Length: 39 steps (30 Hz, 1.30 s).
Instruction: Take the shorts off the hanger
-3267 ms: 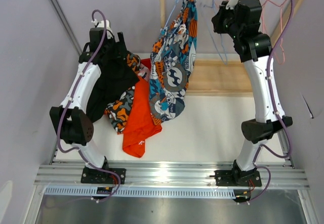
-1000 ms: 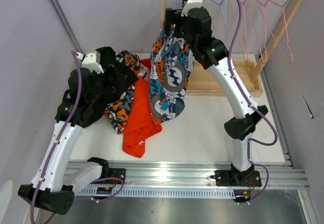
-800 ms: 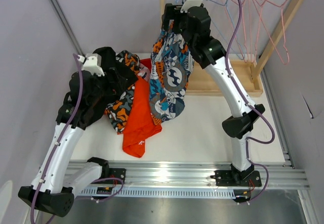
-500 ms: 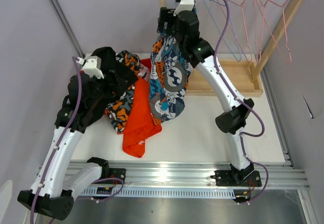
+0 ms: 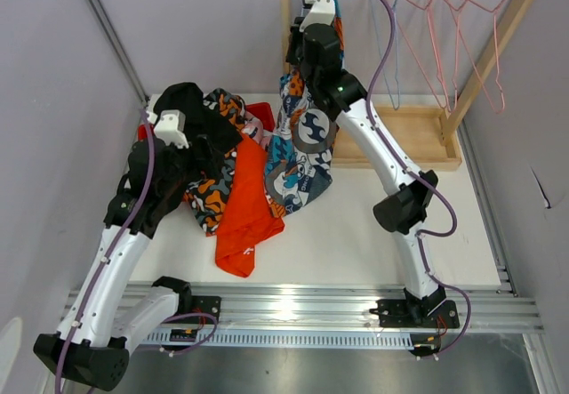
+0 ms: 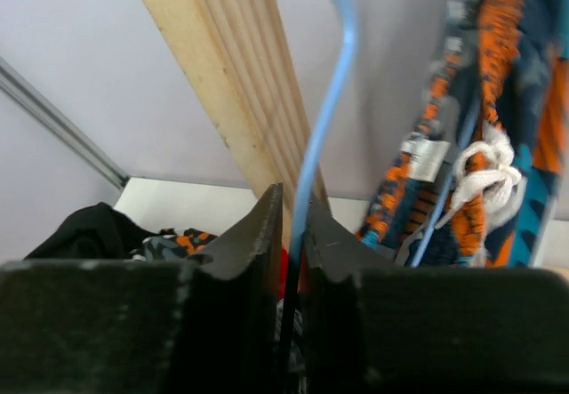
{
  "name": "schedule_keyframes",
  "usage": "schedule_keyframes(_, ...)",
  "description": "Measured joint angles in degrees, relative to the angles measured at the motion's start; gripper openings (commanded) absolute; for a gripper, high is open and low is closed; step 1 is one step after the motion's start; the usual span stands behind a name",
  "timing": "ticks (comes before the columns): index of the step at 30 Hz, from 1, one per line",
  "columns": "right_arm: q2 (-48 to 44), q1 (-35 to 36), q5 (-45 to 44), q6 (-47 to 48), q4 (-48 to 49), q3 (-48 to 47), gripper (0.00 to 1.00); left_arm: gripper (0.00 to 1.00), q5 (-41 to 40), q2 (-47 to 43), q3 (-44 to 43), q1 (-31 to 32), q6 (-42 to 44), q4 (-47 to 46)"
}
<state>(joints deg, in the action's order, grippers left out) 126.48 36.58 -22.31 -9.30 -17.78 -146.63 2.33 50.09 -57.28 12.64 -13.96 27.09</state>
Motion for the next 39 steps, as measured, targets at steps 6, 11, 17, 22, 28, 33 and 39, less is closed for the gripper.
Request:
schedule_keyframes(6, -0.33, 0.11, -1.25, 1.55, -0.35, 0.0, 0.0, 0.99, 2.47, -0.09, 0.39, 0.13, 0.15, -0.59)
schedule_keyframes(11, -3.3, 0.81, -2.45, 4.07, -0.9, 1.62, 0.0, 1.0, 6.03, -0.74, 0.26, 3.41, 0.98, -2.47)
schedule_keyframes(17, -10.62, 1.86, -4.17, 6.6, -0.94, 4.11, 0.0, 0.99, 10.73, -1.03, -1.03, 11.04, 1.11, -4.92)
schedule_keyframes(22, -16.55, 3.15, -6.6, 8.35, -3.8, 8.02, 0.0, 0.99, 13.77, -0.68, -2.1, 17.27, 1.11, -7.39)
schedule_keyframes(28, -28.39, 6.69, -10.97, 9.57, 0.55, 23.74, 0.0, 0.99, 14.1, 2.32, -5.44, 28.04, 1.62, -11.74)
schedule_keyframes(33, -36.26, 11.32, -15.32, 10.19, 3.13, 31.61, 0.0, 0.99, 11.37, 6.91, -9.38, 39.41, 2.45, -15.58)
schedule_keyframes(39, -39.67, 14.93, -19.54, 10.03, 4.61, 36.61, 0.0, 0.99, 4.61, 15.37, -12.9, 49.35, 3.08, -22.12)
